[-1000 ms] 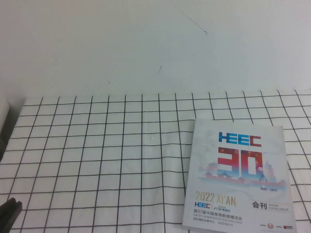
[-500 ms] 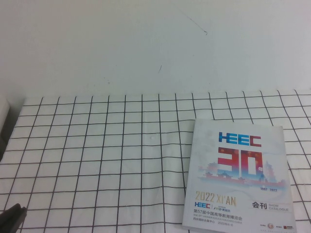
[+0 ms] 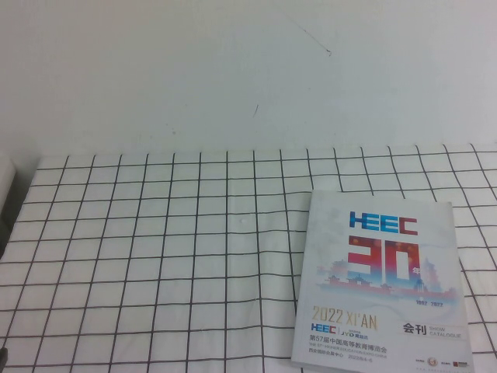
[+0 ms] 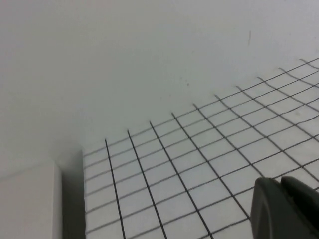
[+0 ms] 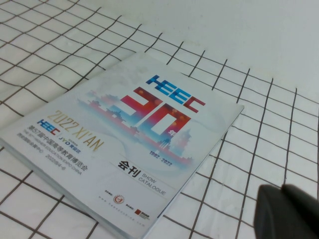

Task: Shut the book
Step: 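Close the open booklet and leave it lying on the table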

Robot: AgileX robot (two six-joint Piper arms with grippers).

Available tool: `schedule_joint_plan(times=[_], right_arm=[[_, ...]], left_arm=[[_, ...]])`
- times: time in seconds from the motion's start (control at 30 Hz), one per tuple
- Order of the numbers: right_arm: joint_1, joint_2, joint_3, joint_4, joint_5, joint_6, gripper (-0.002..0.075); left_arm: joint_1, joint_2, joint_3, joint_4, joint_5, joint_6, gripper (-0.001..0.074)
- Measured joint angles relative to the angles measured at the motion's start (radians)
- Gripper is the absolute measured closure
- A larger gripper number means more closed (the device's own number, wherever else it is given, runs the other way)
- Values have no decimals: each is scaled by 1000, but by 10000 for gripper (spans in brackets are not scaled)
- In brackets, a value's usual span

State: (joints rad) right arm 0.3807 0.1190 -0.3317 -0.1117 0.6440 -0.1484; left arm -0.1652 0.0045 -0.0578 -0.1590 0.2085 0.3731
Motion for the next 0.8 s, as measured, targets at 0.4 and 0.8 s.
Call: schedule_joint_plan(times=[0.4,0.8], right_arm=[[0,0,0,2,2,0,729],[0,0,0,3,2,0,729]], left_arm=[[61,-16,77,75,105,-301,737],[61,-16,75,91,114,-320,737]])
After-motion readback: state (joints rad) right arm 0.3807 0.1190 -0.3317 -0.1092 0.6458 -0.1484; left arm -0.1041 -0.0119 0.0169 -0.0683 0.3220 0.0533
